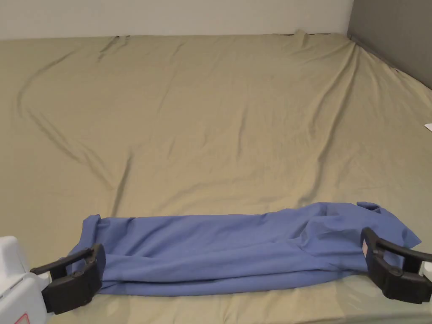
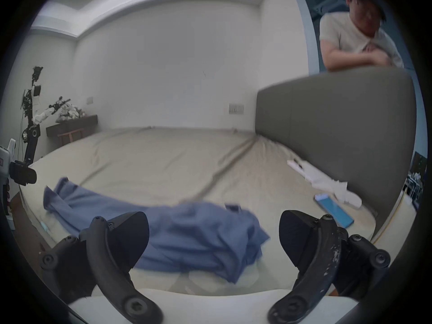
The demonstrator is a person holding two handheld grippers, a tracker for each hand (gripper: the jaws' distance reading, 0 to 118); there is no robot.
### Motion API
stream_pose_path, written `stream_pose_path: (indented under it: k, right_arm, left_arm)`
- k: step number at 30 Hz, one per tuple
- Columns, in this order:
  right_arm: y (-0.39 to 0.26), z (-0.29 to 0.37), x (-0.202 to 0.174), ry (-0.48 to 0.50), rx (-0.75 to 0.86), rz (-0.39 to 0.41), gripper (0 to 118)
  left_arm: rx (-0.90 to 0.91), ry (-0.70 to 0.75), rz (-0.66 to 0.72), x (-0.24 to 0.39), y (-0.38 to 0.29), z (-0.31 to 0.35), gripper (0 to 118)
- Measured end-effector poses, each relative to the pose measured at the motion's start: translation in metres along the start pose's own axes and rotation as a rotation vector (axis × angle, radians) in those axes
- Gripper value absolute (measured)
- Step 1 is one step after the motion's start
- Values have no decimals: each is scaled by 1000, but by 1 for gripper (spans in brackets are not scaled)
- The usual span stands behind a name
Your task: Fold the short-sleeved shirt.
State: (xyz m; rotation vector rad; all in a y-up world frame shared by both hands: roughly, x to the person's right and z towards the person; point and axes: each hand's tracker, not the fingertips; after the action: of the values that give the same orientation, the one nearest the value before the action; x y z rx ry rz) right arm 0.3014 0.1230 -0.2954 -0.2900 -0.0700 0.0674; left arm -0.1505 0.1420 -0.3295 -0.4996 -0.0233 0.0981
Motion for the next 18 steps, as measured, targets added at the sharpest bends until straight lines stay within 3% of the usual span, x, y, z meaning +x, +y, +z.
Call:
stream_pose_path:
  k: [2, 4, 5, 6, 7, 9, 10, 13, 18]
  right_arm:
    - [19, 12, -16, 13, 96, 17, 114]
    - [34, 24, -29, 34, 147, 15, 96]
    - [39, 31, -34, 53, 186, 6, 73]
    - [43, 37, -39, 61, 204, 7, 29]
    - [46, 41, -44, 76, 217, 8, 3]
    - [47, 46, -55, 62, 230, 14, 2]
    - [46, 51, -59, -2, 270, 13, 2]
    - [47, 49, -65, 61, 245, 25, 2]
    - [47, 48, -65, 84, 235, 18, 2]
  left_arm:
    - [79, -26, 41, 11, 11, 18, 82]
    - [159, -55, 90, 18, 18, 33, 31]
    - [189, -48, 81, 22, 21, 41, 2]
    - [210, -20, 63, 27, 23, 46, 0]
    - [245, 31, 50, 32, 21, 51, 0]
    - [250, 25, 4, 36, 18, 56, 0]
    - [233, 22, -6, 39, 17, 56, 0]
    - [211, 12, -19, 39, 11, 53, 0]
    - [173, 57, -26, 25, 7, 47, 0]
